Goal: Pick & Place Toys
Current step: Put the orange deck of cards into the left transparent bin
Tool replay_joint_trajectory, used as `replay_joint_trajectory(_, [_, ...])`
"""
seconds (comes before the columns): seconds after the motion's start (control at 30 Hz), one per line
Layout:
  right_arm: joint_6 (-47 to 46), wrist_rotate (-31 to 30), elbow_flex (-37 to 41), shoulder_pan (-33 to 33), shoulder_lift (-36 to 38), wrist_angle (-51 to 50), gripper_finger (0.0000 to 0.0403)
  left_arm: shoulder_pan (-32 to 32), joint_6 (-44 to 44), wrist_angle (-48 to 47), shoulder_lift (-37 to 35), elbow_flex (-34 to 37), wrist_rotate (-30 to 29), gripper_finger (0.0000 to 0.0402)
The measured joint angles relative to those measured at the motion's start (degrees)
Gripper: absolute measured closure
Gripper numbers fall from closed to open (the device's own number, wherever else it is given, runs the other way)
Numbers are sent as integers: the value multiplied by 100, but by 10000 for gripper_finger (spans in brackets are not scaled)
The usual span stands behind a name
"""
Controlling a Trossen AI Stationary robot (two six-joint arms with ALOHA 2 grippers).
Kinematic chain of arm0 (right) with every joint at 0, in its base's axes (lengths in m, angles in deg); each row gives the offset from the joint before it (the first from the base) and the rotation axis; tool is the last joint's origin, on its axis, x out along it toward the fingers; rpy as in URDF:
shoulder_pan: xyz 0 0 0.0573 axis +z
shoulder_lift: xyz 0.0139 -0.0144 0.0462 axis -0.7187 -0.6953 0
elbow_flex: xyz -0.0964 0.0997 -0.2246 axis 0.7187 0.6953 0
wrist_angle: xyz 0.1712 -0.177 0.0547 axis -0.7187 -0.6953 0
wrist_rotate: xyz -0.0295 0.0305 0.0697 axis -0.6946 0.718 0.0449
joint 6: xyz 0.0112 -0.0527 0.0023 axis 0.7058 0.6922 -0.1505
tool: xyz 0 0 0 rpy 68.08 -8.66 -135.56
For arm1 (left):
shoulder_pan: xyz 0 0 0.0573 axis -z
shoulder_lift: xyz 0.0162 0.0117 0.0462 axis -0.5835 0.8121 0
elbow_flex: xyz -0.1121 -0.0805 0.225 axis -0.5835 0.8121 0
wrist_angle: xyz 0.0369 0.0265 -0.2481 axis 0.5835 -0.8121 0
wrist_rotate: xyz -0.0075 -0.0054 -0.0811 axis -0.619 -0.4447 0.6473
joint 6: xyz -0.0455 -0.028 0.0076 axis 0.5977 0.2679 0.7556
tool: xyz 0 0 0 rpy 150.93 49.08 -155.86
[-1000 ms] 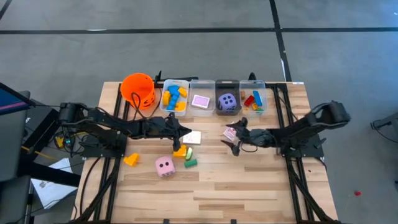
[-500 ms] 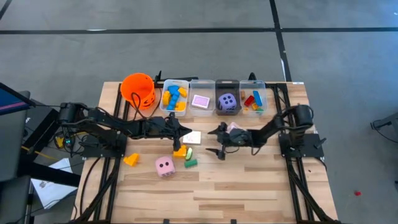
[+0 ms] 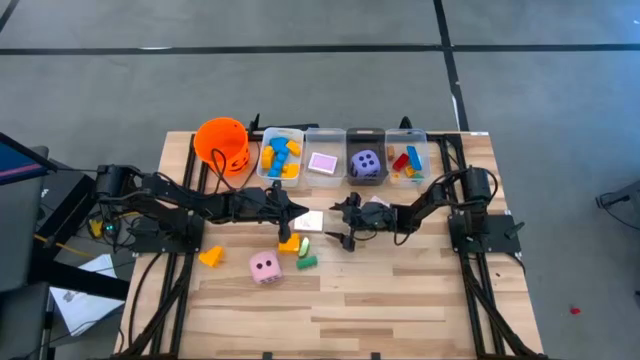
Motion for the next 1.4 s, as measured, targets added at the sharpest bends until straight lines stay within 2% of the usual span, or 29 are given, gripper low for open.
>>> replay_joint_trajectory(0.53, [-117, -2, -18, -34, -66, -453, 19, -9, 190, -2, 2, 0, 4, 399])
replay_joint_trajectory(0.9, [-251, 9, -36, -58, -66, -534, 3, -9, 190, -2, 2, 0, 2, 399])
replay_joint_trajectory(1.4, [-147, -1, -864, -47, -65, -1351, 3, -9, 258, -2, 2, -2, 2, 399])
